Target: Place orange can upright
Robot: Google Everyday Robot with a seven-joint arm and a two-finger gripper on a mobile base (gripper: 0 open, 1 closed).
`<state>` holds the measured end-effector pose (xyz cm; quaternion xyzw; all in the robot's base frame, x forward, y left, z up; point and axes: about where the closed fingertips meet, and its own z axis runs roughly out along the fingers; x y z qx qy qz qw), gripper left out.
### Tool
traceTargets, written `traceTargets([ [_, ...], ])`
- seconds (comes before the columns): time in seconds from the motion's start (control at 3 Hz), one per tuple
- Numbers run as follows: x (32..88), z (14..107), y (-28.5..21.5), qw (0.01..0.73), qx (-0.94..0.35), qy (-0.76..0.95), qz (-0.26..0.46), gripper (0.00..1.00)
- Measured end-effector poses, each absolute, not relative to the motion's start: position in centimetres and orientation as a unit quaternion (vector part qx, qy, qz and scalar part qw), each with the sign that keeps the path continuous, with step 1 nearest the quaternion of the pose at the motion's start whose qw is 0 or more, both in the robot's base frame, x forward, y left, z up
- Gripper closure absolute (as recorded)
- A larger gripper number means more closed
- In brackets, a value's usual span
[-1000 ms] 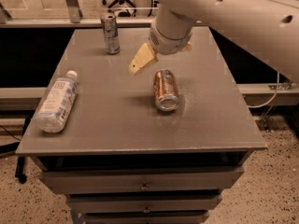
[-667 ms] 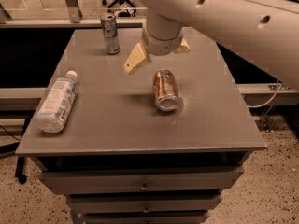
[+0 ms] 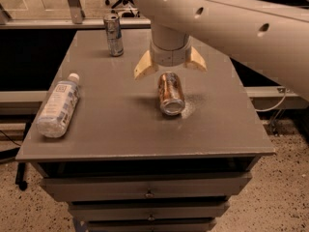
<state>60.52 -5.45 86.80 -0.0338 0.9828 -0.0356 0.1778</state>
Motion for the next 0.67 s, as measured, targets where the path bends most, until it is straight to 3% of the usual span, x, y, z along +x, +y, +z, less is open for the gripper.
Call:
traceTargets([
  [0.67,59.9,84.6,-5.2,0.145,0.025,0.989,0.006,0.00],
])
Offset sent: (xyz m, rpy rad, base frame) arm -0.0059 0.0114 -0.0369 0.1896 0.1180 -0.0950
